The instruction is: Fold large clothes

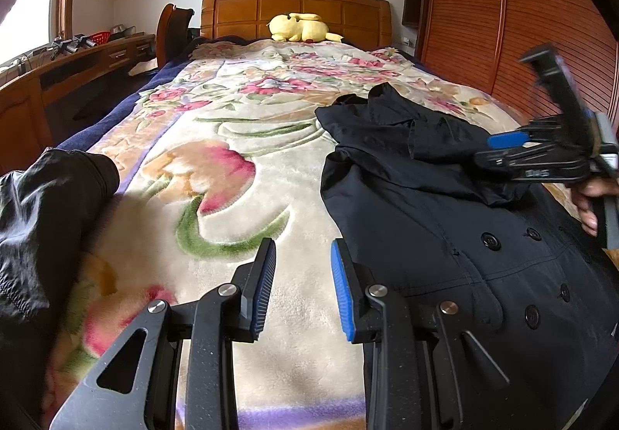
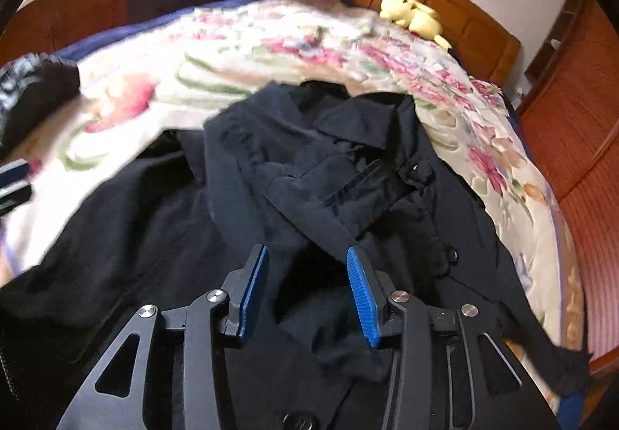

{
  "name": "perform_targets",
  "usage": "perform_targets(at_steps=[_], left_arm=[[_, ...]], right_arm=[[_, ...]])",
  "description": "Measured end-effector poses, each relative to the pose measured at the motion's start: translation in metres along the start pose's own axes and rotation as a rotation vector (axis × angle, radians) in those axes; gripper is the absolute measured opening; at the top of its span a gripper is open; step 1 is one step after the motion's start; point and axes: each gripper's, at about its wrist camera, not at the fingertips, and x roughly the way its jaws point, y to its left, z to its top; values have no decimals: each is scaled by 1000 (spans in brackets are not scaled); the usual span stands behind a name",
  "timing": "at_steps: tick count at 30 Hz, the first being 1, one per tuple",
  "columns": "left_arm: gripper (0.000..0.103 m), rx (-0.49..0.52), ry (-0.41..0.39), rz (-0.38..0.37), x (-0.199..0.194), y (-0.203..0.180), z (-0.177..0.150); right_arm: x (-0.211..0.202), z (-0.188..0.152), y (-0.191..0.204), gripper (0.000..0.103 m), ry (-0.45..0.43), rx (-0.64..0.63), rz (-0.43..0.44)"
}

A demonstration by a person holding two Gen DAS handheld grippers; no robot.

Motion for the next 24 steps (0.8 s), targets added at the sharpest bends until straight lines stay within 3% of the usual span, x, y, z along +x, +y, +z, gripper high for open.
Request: perform_targets(at_steps=[5, 10, 13, 19, 24], left_arm=[[30, 0, 1, 0, 0, 0, 0], [30, 1, 1, 1, 0, -1, 0], [30, 0, 0, 1, 0, -1, 0], [30, 3, 1, 3, 0, -1, 0], [30, 10, 1, 7, 0, -2, 0]], right_arm=[[22, 12, 0, 44, 63, -65, -76], [33, 13, -11, 10, 91, -61, -111], [23, 9, -20, 6, 32, -22, -108], [-37, -33, -48, 6, -151, 237, -40], [-59, -79, -56, 6, -132, 331, -17]])
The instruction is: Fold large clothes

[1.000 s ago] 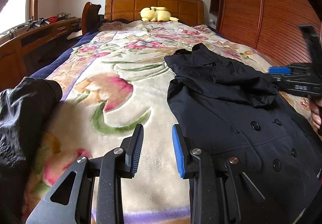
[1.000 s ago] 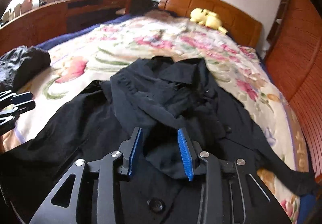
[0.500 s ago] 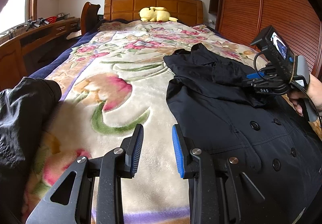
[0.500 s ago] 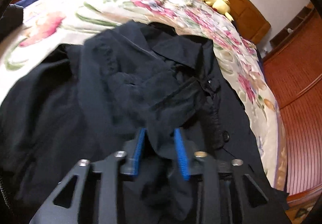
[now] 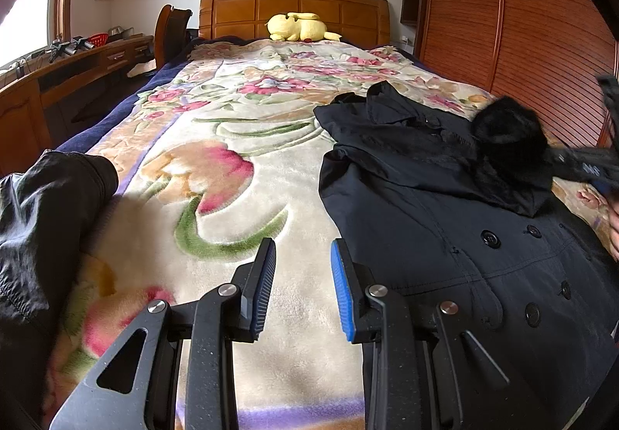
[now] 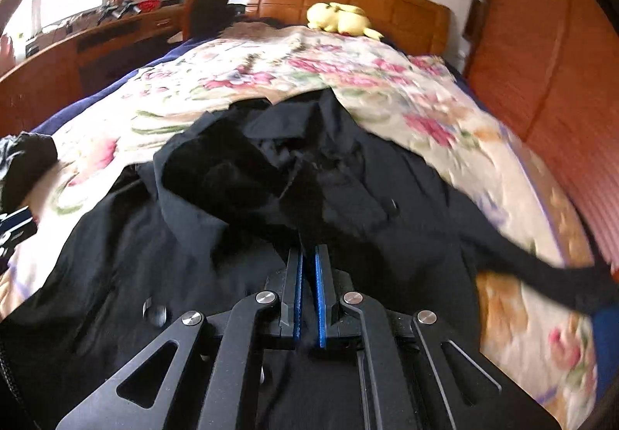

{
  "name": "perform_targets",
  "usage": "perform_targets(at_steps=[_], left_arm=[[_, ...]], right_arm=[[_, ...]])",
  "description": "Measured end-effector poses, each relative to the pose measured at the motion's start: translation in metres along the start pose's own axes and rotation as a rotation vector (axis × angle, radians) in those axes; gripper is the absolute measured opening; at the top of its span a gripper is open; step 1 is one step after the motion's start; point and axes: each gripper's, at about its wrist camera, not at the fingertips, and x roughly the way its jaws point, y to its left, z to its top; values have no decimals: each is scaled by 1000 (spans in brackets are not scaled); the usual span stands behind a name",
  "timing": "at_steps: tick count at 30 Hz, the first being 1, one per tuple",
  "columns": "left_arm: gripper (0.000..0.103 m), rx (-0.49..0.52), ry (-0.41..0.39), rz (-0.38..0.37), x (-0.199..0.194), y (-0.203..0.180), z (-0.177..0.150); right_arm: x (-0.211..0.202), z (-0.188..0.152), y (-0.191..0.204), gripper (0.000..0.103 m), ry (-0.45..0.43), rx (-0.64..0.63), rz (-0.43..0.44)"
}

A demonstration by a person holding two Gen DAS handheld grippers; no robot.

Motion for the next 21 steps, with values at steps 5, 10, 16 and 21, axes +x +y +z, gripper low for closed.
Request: perform_targets(at_steps=[5, 10, 16, 21], left_arm=[[30, -1, 0, 1, 0, -1, 0], [30, 3, 1, 8, 0, 0, 0], [30, 5, 2, 9, 1, -1, -1], [30, 7, 0, 12, 0, -2, -1]], right_arm=[[-13, -23, -17, 6, 46, 48, 9], [-22, -32, -19, 6, 78, 36, 14], [-42, -41, -14, 6, 81, -1, 35], [-59, -46, 4, 41, 67, -40, 75]])
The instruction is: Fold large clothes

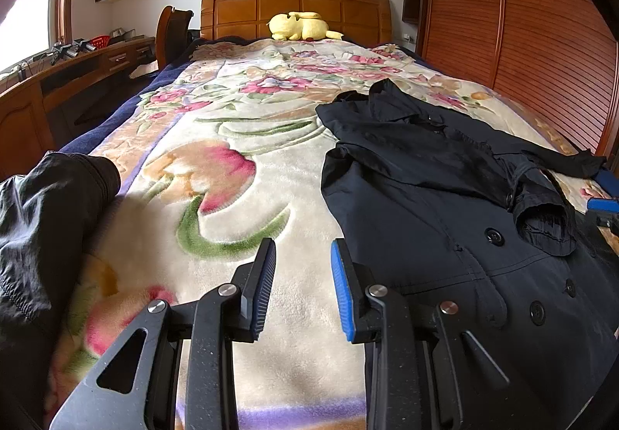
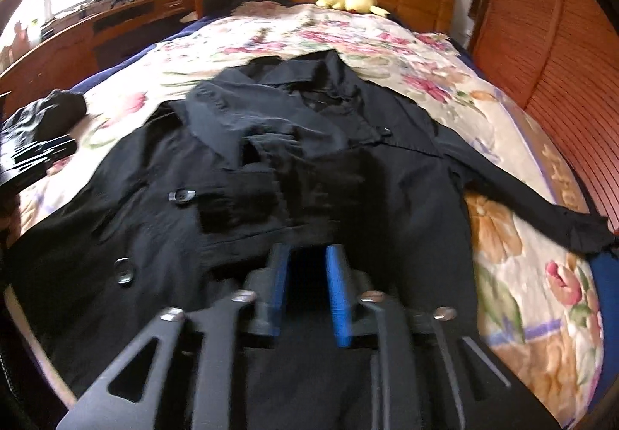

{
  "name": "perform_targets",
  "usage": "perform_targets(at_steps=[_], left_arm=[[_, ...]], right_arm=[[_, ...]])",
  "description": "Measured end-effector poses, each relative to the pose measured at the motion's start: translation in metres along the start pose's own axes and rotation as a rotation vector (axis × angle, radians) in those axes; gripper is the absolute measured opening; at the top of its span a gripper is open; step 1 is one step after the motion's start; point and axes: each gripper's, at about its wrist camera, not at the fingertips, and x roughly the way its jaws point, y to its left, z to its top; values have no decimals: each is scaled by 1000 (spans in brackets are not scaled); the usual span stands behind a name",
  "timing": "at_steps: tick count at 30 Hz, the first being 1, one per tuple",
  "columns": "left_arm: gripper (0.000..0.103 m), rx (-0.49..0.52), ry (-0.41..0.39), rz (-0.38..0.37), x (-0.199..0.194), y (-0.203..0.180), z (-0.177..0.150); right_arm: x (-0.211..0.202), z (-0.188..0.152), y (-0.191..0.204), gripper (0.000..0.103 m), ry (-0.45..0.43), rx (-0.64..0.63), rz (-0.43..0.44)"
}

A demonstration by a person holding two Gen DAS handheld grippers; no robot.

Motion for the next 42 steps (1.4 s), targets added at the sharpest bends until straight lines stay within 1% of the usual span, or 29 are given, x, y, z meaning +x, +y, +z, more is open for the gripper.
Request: perform_targets(at_steps=[1, 3, 5, 7, 9, 11, 13, 14, 15, 16, 17, 18, 19, 21, 23, 26, 28, 32, 35, 38, 39, 40, 42], left_arm=[[30, 1, 0, 1, 0, 0, 0], [30, 2, -2, 2, 0, 0, 0], [30, 3, -4, 2, -1, 1, 0], [30, 3, -4, 3, -1, 1, 0], [30, 4, -4, 4, -1, 0, 0], [30, 6, -4, 3, -1, 0, 0], [30, 13, -11, 2, -4, 1, 0], [30, 21, -17, -2, -6, 1, 0], [30, 28, -22, -5, -8, 0, 1], [30, 38, -29, -8, -11, 0, 2], [30, 51, -40, -11, -16, -2, 3], [30, 63, -49, -11, -20, -4, 3], [30, 76, -58, -10, -24, -5, 4], [30, 93, -68, -19, -34, -10, 6], [30, 97, -78, -51, -43, -17, 8], [30, 125, -81, -78, -52, -35, 10], [30, 151, -89, -76, -58, -47, 12], [30, 184, -98, -126, -68, -74, 17], [30, 200, -85, -167, -69, -91, 22], [30, 194, -59, -213, -61, -111, 26], [30, 193, -52, -218, -57, -118, 29], [30, 198, -48, -221, -53, -127, 31], [30, 208, -44, -235, -47, -142, 34]], right_arm=[[1, 0, 3, 47, 2, -12, 19], [4, 1, 14, 50, 3, -47, 27], [13, 1, 23, 51, 15, -88, 42], [26, 0, 30, 51, 48, -116, 51], [44, -1, 34, 51, 97, -148, 19], [62, -2, 34, 51, 134, -196, -40], [70, -1, 28, 51, 137, -218, -53], [70, 1, 23, 49, 131, -214, -66], [70, 3, 18, 25, 129, -212, -81], [66, 6, 10, 13, 121, -198, -83], [61, 9, 3, 12, 99, -178, -77], [55, 11, -5, 8, 73, -159, -74], [46, 14, -15, 7, 42, -129, -75], [25, 16, -45, 7, -26, -22, -69], [6, 12, -70, 6, -78, 86, -52], [-19, -3, -103, 6, -120, 222, 2], [-35, -21, -116, 6, -130, 293, 38], [-45, -54, -128, 6, -93, 336, 53], [-48, -72, -136, 6, -64, 375, 82], [-52, -85, -149, 7, -53, 385, 55], [-49, -85, -153, 11, -49, 376, 30], [-48, -86, -157, 19, -44, 358, 10], [-46, -90, -164, 25, -45, 341, -1]])
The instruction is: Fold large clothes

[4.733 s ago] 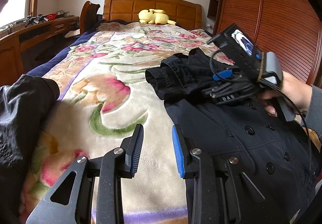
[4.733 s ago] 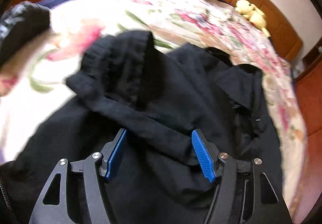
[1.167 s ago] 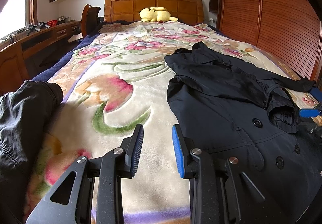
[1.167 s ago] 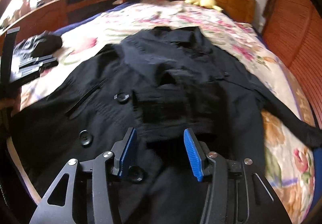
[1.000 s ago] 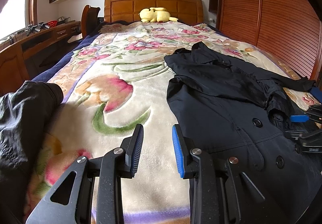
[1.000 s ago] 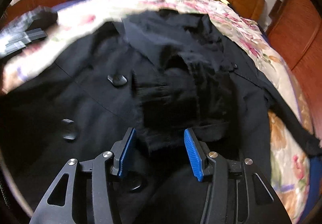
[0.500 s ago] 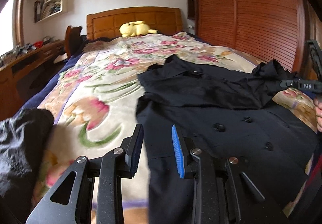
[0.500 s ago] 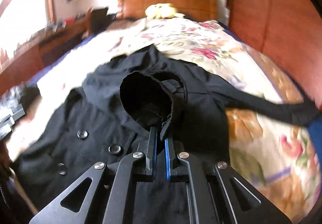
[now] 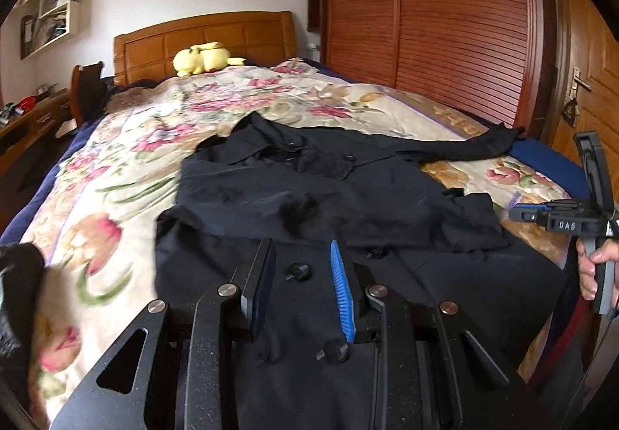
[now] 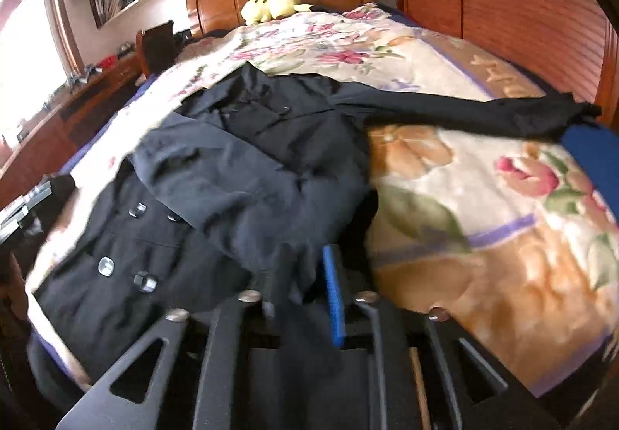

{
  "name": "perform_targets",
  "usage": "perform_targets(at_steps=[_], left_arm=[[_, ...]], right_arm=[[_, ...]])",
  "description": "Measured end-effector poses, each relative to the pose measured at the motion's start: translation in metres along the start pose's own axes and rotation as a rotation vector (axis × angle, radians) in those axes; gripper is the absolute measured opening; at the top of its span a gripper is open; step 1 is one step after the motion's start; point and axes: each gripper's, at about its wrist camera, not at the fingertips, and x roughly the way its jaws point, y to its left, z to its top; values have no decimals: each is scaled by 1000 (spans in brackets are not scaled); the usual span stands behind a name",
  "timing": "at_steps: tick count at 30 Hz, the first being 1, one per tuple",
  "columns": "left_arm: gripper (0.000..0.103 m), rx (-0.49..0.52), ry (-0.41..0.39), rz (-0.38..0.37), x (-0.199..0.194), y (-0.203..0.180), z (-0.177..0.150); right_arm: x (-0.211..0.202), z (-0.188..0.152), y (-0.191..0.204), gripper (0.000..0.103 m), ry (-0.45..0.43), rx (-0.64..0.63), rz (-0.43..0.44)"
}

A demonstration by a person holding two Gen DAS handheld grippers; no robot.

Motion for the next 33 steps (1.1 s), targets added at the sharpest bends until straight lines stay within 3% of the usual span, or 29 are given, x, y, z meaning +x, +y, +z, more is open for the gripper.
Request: perform_targets(at_steps=[4, 16, 26, 33], left_arm=[[30, 7, 24, -32, 24, -21, 10], [30, 32, 122, -25, 90, -55, -4], [30, 3, 158, -42, 103, -54, -22], [30, -11, 140, -43, 102, -52, -23]], right_arm=[[4, 1, -6, 32, -13, -58, -13], [69, -11, 18, 31, 38, -207, 23], [93, -17, 13, 30, 36, -182, 38], [78, -14, 5, 30, 19, -145, 33]])
